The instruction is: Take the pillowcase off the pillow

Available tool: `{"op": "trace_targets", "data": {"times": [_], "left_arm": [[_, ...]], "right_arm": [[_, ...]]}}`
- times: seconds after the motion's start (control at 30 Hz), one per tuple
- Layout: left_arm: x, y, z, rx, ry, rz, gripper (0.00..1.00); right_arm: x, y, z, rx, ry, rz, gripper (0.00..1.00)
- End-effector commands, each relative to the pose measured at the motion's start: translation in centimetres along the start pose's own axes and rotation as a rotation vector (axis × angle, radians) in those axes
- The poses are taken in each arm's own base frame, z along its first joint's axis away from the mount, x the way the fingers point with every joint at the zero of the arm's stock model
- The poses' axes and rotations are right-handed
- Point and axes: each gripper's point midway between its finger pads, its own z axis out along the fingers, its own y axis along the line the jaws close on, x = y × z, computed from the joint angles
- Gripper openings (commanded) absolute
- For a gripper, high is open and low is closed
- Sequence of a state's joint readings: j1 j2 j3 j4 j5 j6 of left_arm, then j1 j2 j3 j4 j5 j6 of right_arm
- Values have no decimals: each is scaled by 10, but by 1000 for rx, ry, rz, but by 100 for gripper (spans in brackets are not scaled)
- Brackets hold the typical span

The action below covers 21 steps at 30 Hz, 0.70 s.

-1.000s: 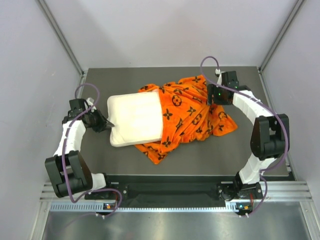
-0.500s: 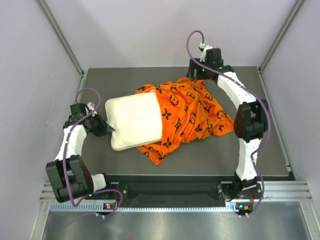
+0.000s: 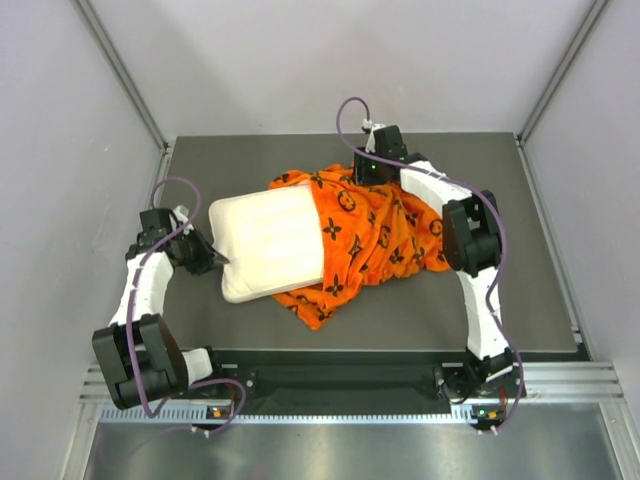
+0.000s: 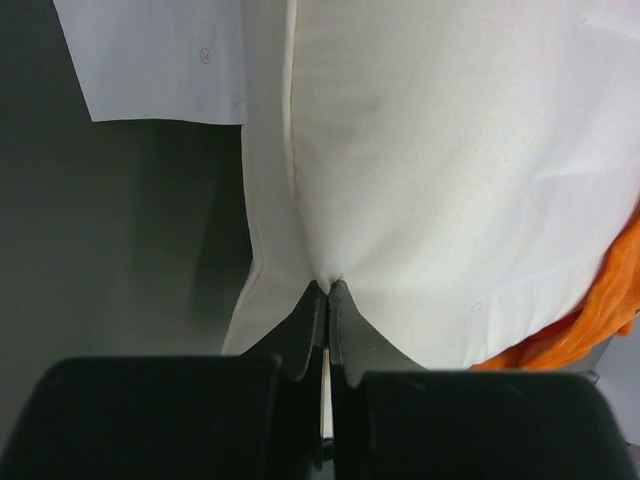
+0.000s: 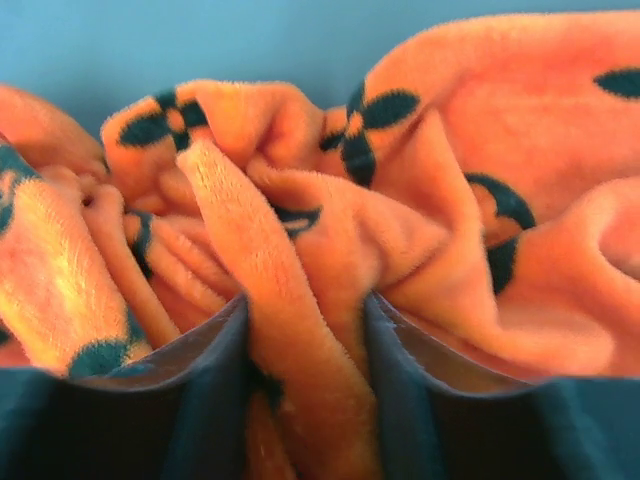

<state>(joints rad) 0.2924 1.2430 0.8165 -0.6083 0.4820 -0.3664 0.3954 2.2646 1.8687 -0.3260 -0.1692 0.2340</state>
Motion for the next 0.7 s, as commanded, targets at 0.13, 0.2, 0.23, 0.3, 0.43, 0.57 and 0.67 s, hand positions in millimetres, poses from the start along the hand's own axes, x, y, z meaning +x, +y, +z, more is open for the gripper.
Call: {"op": "trace_targets", "data": {"times": [0.13,0.2,0.23,0.3,0.43,0.57,0.67], "left_arm": [[-1,7,-3,-29,-14,7,0],[-6,5,-2,-27,-21,11,0],[-7,6,-2,-29,-24,10,0],[-12,4,-3,-33,-29,18,0],[-21,3,-5,-46,-43,38,0],[-28,3,-6,-55,-50,46,0],[-32,2,-7,-59,-54,50,0]], "right_arm": [[26,6,-32,36,50,-39,1],[25,0,-38,60,42,-38,0],[24,-3,-43,69,37,-38,0],[23,-12,-49,98,31,-29,0],[14,-31,-66,147,5,-6,0],[6,-59,-81,199,-18,31,0],[2,-81,-94,237,-34,59,0]]}}
